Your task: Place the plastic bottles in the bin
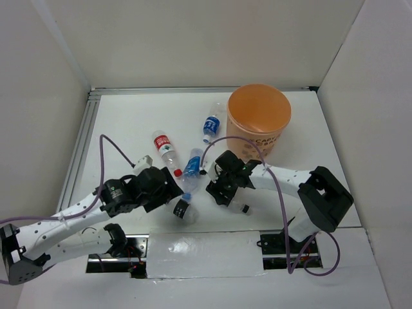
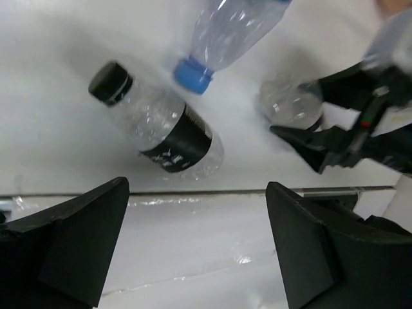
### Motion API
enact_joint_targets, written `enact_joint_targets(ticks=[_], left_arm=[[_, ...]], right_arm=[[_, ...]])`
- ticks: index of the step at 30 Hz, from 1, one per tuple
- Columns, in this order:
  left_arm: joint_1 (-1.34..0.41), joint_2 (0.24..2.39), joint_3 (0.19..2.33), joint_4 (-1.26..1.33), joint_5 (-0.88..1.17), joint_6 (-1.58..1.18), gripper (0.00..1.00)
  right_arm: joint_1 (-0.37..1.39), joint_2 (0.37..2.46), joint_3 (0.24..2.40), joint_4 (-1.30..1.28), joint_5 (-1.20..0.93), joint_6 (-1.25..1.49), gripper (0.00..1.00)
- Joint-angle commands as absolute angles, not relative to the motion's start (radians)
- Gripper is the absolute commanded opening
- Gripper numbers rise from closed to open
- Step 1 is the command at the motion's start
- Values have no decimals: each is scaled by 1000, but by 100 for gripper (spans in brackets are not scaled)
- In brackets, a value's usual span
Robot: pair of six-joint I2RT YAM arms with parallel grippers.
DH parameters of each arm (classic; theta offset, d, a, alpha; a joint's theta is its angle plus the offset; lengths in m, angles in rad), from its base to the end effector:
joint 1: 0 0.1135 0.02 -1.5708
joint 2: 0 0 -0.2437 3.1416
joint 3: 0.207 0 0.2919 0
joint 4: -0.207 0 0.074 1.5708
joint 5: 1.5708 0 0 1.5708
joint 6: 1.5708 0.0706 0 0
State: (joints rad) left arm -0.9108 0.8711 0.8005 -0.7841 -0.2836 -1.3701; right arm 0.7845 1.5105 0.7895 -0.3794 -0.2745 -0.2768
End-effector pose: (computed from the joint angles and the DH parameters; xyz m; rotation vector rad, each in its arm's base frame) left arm 0.1660 -0.1817 0.2327 -0.7005 2.4088 -0.7027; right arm 0.2157 0.2423 0.0867 -1.4474 2.2897 0.5249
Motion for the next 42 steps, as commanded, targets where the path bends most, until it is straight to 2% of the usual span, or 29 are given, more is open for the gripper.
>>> enact_joint_targets(ticks=[1, 3, 4, 8, 13, 16, 20, 23, 25, 27, 29, 30, 32, 33, 38, 42], left_arm=[[-988, 906, 778, -815, -290, -1595, 100], [-1017, 952, 769, -805, -290, -1637, 100], [-1028, 974, 769, -805, -290, -1667, 100], [-1043, 1066, 788, -848, -272, -1753, 100], [-1031, 1123, 788, -810, -299, -1775, 100], [-990, 1163, 788, -784, -299, -1744, 100], [-953, 1229, 764, -704, -267, -1692, 100], [-933, 1281, 741, -669, -255, -1672, 100], [-933, 1314, 741, -660, -255, -1651, 100], [-933, 1333, 741, -660, -255, -1641, 100], [-933, 1347, 741, -647, -245, -1641, 97], [-933, 1357, 741, -647, -245, -1632, 97], [-933, 1358, 732, -637, -236, -1632, 91], [-933, 1367, 732, -637, -236, -1623, 86], [-945, 1358, 742, -649, -236, -1603, 65], [-983, 1322, 752, -690, -216, -1583, 39]], right_arm=[[764, 1480, 892, -411, -310, -307, 30], [714, 1451, 966, -472, -414, -350, 19], [671, 1422, 1068, -541, -455, -395, 18], [568, 1371, 1350, -607, -589, -430, 16], [450, 1390, 1612, -554, -764, -290, 18], [390, 1375, 1640, -412, -772, -229, 18], [324, 1357, 1605, -265, -631, -234, 21], [224, 1390, 1583, -265, -624, -265, 31], [160, 1408, 1545, -236, -624, -276, 31], [123, 1419, 1505, -212, -624, -276, 35], [77, 1433, 1505, -212, -653, -291, 49], [65, 1443, 1505, -236, -667, -301, 67], [31, 1457, 1505, -264, -724, -301, 94], [22, 1457, 1505, -285, -742, -301, 100], [-14, 1420, 1470, -285, -788, -301, 100], [-63, 1364, 1428, -308, -837, -278, 100]])
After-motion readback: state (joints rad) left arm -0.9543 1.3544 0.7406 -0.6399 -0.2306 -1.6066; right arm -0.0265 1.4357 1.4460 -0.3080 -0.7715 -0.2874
